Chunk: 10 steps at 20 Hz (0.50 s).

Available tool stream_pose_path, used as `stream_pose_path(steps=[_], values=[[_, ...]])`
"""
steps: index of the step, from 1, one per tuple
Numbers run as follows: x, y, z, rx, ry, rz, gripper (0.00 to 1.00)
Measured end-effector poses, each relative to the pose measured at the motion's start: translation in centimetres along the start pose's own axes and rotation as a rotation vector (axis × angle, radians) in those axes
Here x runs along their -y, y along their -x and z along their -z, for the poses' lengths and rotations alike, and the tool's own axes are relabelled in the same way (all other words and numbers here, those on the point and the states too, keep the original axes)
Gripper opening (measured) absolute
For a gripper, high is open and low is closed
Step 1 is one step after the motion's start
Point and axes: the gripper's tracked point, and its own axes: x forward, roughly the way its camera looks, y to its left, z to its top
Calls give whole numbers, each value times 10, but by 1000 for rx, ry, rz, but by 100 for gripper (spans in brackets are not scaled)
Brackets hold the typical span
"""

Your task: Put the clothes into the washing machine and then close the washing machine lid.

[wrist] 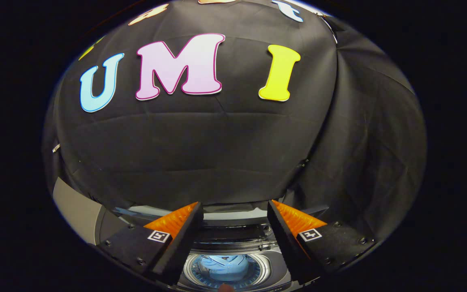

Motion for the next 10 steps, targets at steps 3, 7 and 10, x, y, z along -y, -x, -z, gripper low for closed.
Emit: stream_pose_path(steps=[3,7,10], values=[[-6,-13,9,-39,2,-16,99],[-8,-16,15,-55,-38,-30,97],[-7,-19,16,-44,-29,-26,98]])
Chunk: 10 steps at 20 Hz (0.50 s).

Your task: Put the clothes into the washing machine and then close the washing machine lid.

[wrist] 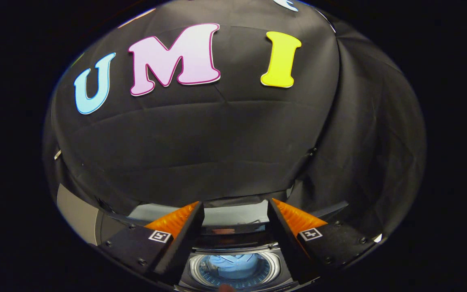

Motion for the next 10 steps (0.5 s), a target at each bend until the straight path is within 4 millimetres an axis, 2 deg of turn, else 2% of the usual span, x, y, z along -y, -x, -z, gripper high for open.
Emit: stream_pose_path(steps=[6,10], values=[[1,13,7,34,6,7,99],[5,33,19,52,3,16,99]])
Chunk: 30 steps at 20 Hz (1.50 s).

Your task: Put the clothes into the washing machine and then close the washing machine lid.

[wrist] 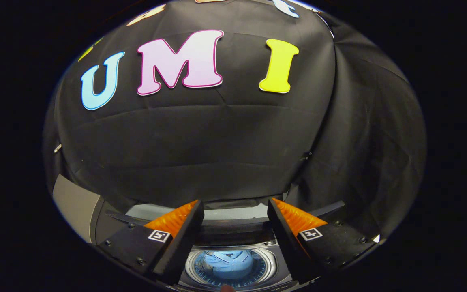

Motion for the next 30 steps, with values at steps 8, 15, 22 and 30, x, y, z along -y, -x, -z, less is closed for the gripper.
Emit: stream_pose_path(steps=[8,15,22,30], values=[[2,23,17,44,-7,0,99],[6,39,27,69,-15,2,99],[6,51,41,74,-17,5,99],[8,64,64,69,-14,-9,98]])
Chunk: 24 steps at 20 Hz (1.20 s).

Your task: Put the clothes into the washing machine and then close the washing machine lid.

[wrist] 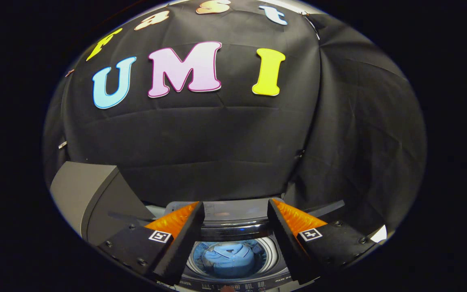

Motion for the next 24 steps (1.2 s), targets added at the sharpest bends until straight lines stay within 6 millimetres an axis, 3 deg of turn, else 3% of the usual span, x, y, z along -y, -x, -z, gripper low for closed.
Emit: stream_pose_path(steps=[3,10,15,17,19,24], values=[[3,6,15,-23,-8,-1,98],[-5,0,115,-237,74,-22,98],[-6,7,155,-323,88,-24,99],[-8,8,154,-322,105,-34,99],[-10,13,139,-284,126,-43,99],[-13,34,73,-134,105,-52,99]])
